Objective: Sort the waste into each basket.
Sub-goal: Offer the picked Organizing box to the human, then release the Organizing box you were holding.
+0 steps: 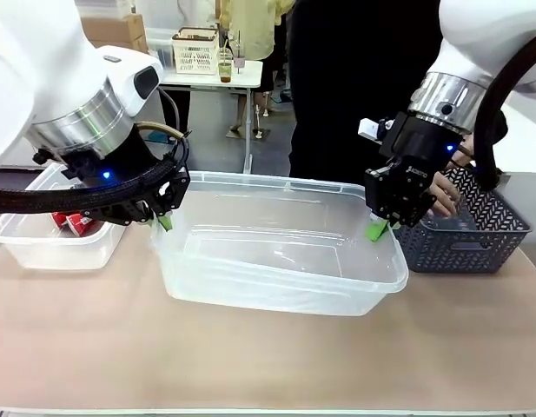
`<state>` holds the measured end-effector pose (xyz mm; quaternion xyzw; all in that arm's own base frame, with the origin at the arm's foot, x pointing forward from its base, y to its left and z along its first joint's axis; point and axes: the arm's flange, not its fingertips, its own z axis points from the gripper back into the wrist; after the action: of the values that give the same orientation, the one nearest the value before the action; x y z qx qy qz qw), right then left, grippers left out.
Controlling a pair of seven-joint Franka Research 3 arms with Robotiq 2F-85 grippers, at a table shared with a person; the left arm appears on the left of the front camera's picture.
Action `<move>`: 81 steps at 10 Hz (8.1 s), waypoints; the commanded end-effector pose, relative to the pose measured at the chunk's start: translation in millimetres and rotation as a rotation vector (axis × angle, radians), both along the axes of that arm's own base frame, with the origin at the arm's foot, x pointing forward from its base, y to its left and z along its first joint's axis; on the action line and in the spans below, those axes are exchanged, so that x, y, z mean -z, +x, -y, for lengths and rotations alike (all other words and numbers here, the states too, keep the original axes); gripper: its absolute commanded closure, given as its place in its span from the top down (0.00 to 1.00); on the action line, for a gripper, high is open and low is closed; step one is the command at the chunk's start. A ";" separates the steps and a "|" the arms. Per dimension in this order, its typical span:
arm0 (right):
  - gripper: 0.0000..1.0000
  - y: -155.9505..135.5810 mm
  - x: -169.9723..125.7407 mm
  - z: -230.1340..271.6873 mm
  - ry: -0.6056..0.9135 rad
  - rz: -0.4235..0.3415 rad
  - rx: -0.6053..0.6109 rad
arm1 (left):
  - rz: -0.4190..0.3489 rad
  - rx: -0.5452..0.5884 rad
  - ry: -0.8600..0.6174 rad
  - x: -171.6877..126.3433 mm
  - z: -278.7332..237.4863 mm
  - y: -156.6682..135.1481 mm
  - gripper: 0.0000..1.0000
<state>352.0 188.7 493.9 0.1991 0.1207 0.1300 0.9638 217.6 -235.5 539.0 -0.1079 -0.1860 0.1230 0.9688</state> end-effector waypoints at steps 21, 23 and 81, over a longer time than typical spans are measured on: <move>0.00 -4.1 -3.0 -2.9 0.027 -0.003 -0.027 | 0.003 -0.018 -0.022 1.6 -1.3 3.5 0.00; 0.00 -4.1 -3.0 -2.9 0.027 -0.003 -0.027 | 0.003 -0.018 -0.022 1.6 -1.3 3.5 0.00; 1.00 142.6 -12.1 20.1 0.168 0.346 0.198 | -0.001 0.127 0.007 6.2 -15.6 137.5 1.00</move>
<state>490.0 169.8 500.4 0.2653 -0.0839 0.0737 0.9577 355.5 -219.1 530.9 -0.1241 -0.1765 0.0550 0.9749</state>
